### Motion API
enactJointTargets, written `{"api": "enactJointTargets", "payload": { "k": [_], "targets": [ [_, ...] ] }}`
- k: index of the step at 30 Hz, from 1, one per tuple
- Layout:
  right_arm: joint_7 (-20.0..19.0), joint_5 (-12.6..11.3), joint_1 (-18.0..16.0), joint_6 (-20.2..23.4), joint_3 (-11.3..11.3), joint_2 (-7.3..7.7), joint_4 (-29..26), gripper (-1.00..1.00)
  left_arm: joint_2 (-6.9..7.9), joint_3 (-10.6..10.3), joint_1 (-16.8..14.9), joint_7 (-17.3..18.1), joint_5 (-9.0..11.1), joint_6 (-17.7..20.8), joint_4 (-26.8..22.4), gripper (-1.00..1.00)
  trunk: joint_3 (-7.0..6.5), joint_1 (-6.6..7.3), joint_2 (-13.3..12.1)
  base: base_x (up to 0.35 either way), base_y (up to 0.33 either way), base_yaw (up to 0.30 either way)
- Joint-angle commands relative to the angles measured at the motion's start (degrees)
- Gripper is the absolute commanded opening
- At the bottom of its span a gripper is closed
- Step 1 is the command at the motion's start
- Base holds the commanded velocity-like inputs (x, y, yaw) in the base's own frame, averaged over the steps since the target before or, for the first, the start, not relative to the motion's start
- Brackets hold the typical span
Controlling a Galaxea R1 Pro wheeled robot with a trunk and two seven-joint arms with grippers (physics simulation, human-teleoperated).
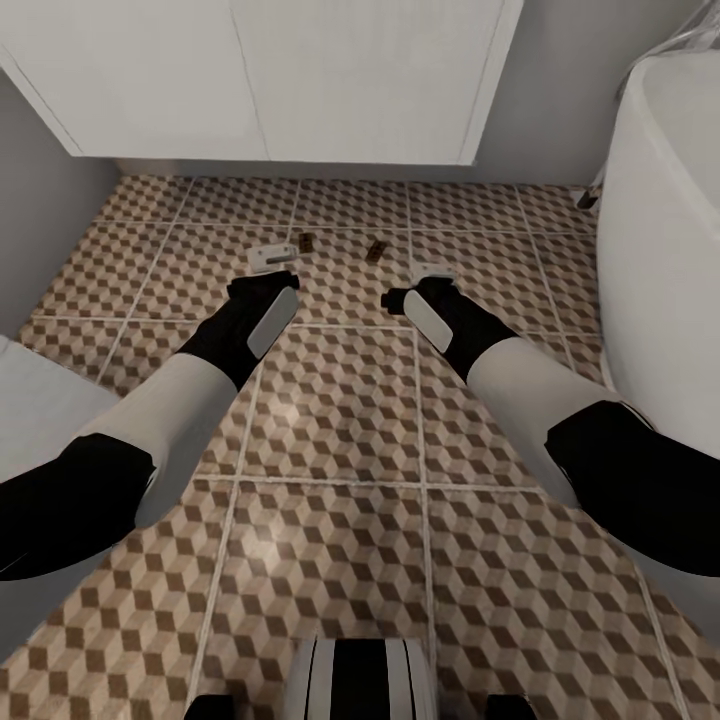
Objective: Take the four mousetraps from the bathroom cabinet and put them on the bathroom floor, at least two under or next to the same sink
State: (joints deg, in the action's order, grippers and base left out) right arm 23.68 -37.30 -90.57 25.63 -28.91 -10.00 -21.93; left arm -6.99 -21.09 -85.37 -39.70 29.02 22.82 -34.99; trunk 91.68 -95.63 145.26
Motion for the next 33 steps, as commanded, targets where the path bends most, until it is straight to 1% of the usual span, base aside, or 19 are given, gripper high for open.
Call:
{"api": "enactJointTargets", "payload": {
  "k": [1, 13, 24, 26, 29, 33],
  "targets": [
    [0.4, -0.32, -0.05, 0.18, -0.27, 0.0, 0.06, 1.0, 0.04, -0.32, -0.05, -0.44, 0.43, 0.23, -0.04, 1.0, -0.19, 0.06, 0.0, -0.333, 0.0, 0.0],
    [0.4, -0.32, -0.05, 0.13, -0.27, 0.0, 0.85, 1.0, 0.06, -0.28, -0.04, -0.42, 0.5, 0.05, 0.56, 1.0, -2.85, 0.37, -0.16, -0.333, 0.0, 0.0],
    [0.4, -0.32, -0.05, 0.07, -0.27, 0.0, 1.76, 1.0, 0.07, -0.12, -0.05, -0.38, 0.57, -0.37, 3.5, 1.0, -5.29, 0.66, -0.31, -0.332, 0.0, 0.0],
    [0.4, -0.32, -0.05, -0.01, -0.27, 0.0, 2.18, 1.0, 0.11, -0.11, -0.05, -0.35, 0.81, -0.43, 3.93, 1.0, -5.73, 0.71, -0.34, -0.334, 0.0, 0.0],
    [0.4, -0.32, -0.05, -0.63, -0.27, 0.0, 3.08, 1.0, 0.24, -0.1, -0.05, 0.2, 2.01, -0.52, 4.56, 1.0, -6.39, 0.79, -0.38, -0.336, 0.0, 0.0],
    [0.38, -0.32, -0.05, -1.54, -0.27, 0.0, 4.0, 1.0, 0.49, -0.1, -0.04, 2.06, 3.33, -0.51, 4.93, 1.0, -7.28, 0.89, -0.43, -0.337, 0.0, 0.0]
  ]
}}
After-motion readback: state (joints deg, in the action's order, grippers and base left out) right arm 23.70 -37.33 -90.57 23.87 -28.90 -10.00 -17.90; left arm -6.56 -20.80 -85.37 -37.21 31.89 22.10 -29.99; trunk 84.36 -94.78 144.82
